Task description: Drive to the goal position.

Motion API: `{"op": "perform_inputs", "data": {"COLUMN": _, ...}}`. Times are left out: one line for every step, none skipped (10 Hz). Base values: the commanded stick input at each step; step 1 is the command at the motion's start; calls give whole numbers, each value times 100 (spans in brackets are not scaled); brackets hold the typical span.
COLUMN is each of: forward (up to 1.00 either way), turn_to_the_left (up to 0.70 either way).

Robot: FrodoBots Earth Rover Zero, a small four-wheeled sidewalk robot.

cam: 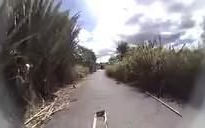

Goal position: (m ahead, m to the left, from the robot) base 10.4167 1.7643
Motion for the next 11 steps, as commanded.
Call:
{"op": "perform_inputs", "data": {"forward": 70, "turn_to_the_left": -16}}
{"op": "perform_inputs", "data": {"forward": 70, "turn_to_the_left": -15}}
{"op": "perform_inputs", "data": {"forward": 70, "turn_to_the_left": -14}}
{"op": "perform_inputs", "data": {"forward": 70, "turn_to_the_left": -13}}
{"op": "perform_inputs", "data": {"forward": 70, "turn_to_the_left": -13}}
{"op": "perform_inputs", "data": {"forward": 70, "turn_to_the_left": -12}}
{"op": "perform_inputs", "data": {"forward": 70, "turn_to_the_left": -11}}
{"op": "perform_inputs", "data": {"forward": 70, "turn_to_the_left": -10}}
{"op": "perform_inputs", "data": {"forward": 70, "turn_to_the_left": -4}}
{"op": "perform_inputs", "data": {"forward": 70, "turn_to_the_left": 0}}
{"op": "perform_inputs", "data": {"forward": 70, "turn_to_the_left": 0}}
